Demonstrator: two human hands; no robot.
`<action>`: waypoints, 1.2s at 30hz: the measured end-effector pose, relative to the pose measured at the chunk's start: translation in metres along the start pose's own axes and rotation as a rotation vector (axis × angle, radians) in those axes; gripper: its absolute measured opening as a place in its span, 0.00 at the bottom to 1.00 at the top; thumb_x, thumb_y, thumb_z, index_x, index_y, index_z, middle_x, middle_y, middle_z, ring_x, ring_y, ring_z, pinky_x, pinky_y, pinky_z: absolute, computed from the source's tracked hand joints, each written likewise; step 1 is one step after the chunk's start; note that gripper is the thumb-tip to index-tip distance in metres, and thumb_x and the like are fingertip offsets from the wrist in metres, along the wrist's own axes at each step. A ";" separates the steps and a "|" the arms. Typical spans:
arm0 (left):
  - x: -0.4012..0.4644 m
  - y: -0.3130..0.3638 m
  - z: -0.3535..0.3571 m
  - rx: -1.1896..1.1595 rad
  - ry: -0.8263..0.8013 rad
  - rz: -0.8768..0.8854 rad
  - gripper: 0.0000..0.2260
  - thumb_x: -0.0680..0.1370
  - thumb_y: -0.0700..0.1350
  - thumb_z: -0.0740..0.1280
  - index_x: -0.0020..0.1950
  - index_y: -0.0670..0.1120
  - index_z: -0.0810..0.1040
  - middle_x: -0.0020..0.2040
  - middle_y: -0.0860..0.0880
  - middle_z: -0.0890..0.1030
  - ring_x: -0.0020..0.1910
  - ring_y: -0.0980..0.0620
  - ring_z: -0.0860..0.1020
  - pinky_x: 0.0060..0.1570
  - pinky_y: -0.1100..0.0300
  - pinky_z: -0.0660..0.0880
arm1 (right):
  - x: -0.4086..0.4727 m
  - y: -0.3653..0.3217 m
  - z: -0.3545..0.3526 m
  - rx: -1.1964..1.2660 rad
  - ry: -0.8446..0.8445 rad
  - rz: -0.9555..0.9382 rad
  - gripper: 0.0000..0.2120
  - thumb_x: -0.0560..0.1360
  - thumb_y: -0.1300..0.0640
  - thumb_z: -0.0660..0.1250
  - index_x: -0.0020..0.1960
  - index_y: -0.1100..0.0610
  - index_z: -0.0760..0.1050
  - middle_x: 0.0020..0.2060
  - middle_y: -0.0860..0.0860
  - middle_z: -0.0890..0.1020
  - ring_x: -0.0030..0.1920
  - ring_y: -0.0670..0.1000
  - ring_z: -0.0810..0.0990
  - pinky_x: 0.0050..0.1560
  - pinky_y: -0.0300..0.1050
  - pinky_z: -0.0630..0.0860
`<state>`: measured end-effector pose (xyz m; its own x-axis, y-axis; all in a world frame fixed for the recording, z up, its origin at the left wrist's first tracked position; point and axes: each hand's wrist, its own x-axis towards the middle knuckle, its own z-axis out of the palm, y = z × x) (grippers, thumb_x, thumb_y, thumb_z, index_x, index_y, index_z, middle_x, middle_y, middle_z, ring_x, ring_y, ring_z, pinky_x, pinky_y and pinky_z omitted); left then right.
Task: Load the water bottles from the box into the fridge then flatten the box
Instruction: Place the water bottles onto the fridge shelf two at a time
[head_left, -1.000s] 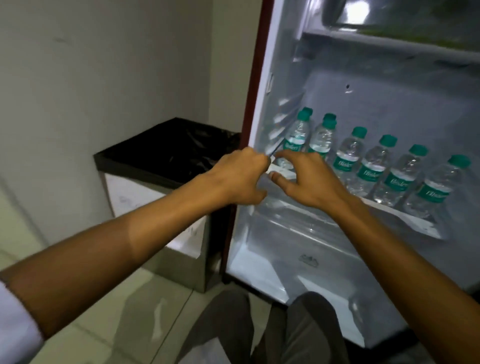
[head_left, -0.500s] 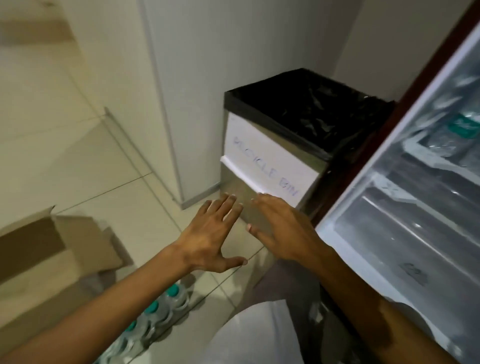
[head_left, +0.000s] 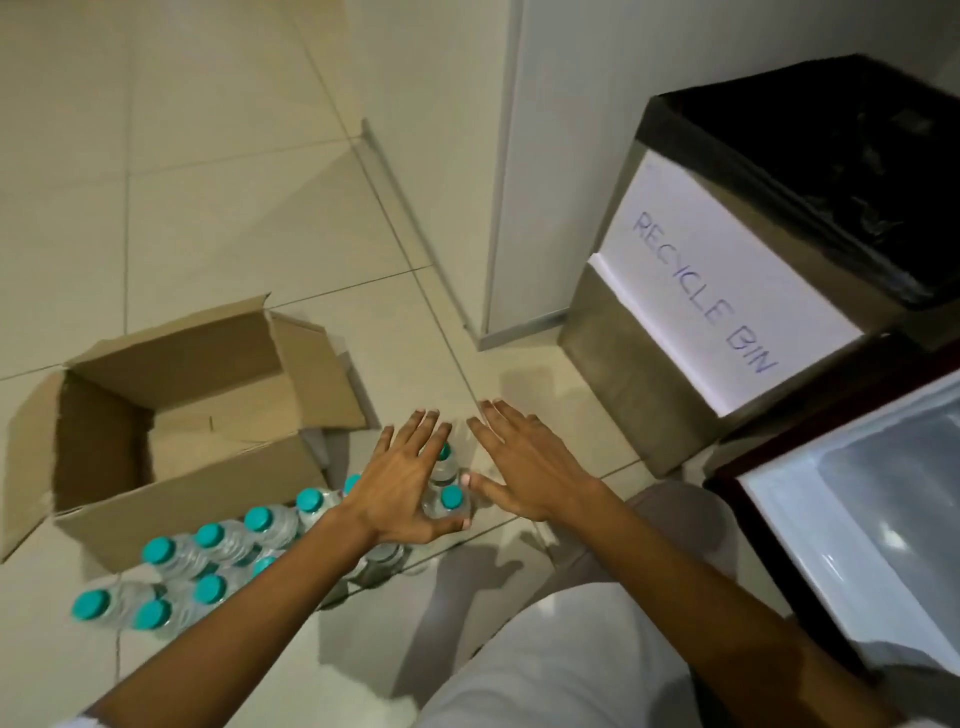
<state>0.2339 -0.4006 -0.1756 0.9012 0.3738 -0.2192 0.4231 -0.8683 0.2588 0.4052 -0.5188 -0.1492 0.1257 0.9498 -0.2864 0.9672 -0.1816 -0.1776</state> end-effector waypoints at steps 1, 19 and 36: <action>-0.003 -0.007 0.003 -0.016 -0.005 -0.017 0.53 0.67 0.76 0.57 0.80 0.46 0.43 0.80 0.46 0.42 0.79 0.46 0.42 0.76 0.43 0.44 | 0.005 -0.004 0.005 -0.010 -0.044 -0.011 0.37 0.80 0.35 0.53 0.80 0.52 0.46 0.80 0.53 0.45 0.79 0.55 0.44 0.77 0.59 0.51; 0.029 -0.041 0.013 -0.087 -0.294 0.070 0.51 0.67 0.60 0.70 0.79 0.45 0.44 0.80 0.44 0.46 0.79 0.47 0.47 0.76 0.44 0.48 | 0.044 -0.019 0.031 -0.132 -0.262 -0.025 0.42 0.76 0.41 0.66 0.80 0.52 0.48 0.79 0.55 0.46 0.75 0.61 0.59 0.66 0.60 0.70; 0.079 -0.039 0.016 0.084 -0.168 0.197 0.18 0.75 0.42 0.69 0.65 0.49 0.77 0.56 0.48 0.79 0.54 0.48 0.78 0.51 0.53 0.77 | 0.040 -0.049 0.036 -0.102 -0.206 0.050 0.12 0.79 0.62 0.63 0.61 0.60 0.76 0.52 0.58 0.79 0.50 0.56 0.80 0.47 0.49 0.77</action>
<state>0.2871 -0.3427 -0.2178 0.9341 0.1417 -0.3276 0.2257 -0.9455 0.2347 0.3554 -0.4810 -0.1856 0.1361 0.8665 -0.4803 0.9796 -0.1902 -0.0656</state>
